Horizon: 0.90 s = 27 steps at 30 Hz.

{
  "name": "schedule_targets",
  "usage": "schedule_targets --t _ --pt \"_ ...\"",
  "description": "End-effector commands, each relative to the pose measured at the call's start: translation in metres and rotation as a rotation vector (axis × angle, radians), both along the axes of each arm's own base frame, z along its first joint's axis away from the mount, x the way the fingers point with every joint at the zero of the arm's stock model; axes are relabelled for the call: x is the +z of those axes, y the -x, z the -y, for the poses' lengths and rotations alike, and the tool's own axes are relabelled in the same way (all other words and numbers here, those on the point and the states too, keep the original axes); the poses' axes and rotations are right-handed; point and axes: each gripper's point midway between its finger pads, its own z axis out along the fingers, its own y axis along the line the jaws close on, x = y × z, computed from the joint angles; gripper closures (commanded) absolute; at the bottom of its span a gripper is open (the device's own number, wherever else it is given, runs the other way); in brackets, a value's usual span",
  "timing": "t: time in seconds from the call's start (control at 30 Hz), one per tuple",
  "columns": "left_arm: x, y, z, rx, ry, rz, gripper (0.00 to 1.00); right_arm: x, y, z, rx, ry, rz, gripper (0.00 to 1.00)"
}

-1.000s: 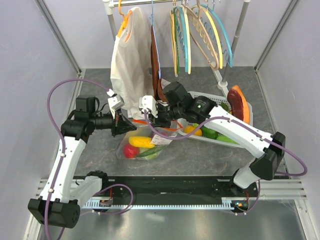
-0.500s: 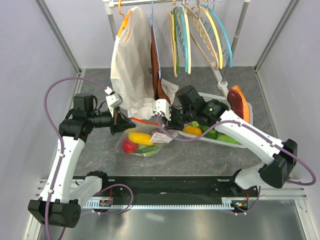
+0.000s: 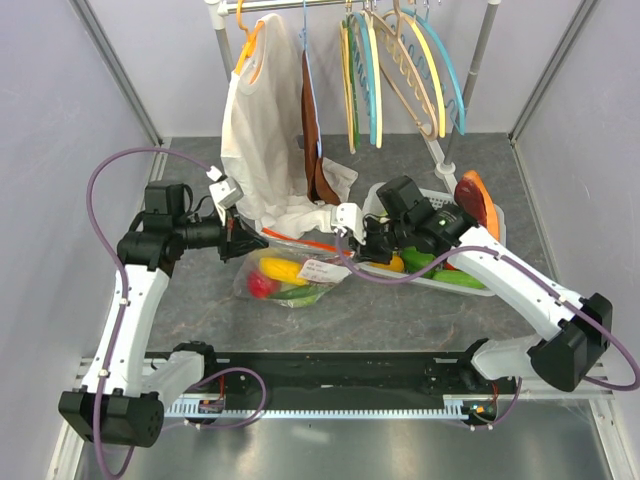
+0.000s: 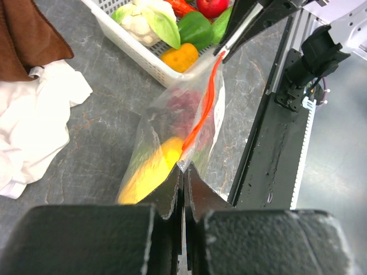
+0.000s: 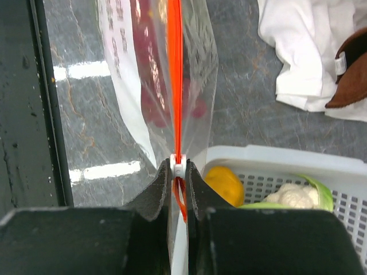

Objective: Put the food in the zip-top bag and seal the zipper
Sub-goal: Zip the zipper food storage bag at the center of the board.

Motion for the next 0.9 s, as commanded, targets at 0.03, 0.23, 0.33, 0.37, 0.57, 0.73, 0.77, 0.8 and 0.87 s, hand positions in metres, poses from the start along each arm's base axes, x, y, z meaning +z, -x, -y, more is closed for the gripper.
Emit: schedule_targets --t 0.03,0.23,0.33,0.37,0.57,0.73,0.77,0.8,0.87 --pt "0.03 -0.016 -0.008 0.049 0.009 0.099 0.98 -0.022 0.011 0.045 -0.04 0.135 -0.039 1.0" --pt "0.029 -0.019 -0.009 0.055 0.009 0.094 0.98 -0.028 0.013 0.059 -0.054 0.165 -0.045 1.0" --pt "0.029 -0.02 -0.01 0.059 0.008 0.095 0.98 -0.029 0.013 0.066 -0.059 0.177 -0.047 1.0" --pt "0.029 -0.02 -0.011 0.059 0.009 0.095 0.98 -0.029 0.013 0.066 -0.055 0.177 -0.044 1.0" --pt "0.027 -0.019 -0.01 0.055 0.011 0.088 0.98 -0.023 0.011 0.064 -0.05 0.159 -0.048 1.0" --pt "0.027 -0.009 -0.008 0.026 0.016 0.086 0.98 -0.007 0.01 0.054 -0.023 0.106 -0.035 1.0" --pt "0.029 -0.005 -0.008 0.024 0.016 0.086 0.98 -0.004 0.013 0.051 -0.014 0.09 -0.044 1.0" --pt "0.03 -0.002 -0.008 0.023 0.016 0.089 0.98 0.0 0.014 0.05 -0.012 0.076 -0.045 1.0" --pt "0.035 0.003 -0.01 0.037 0.004 0.118 0.98 0.01 0.02 0.046 0.005 0.05 -0.064 1.0"
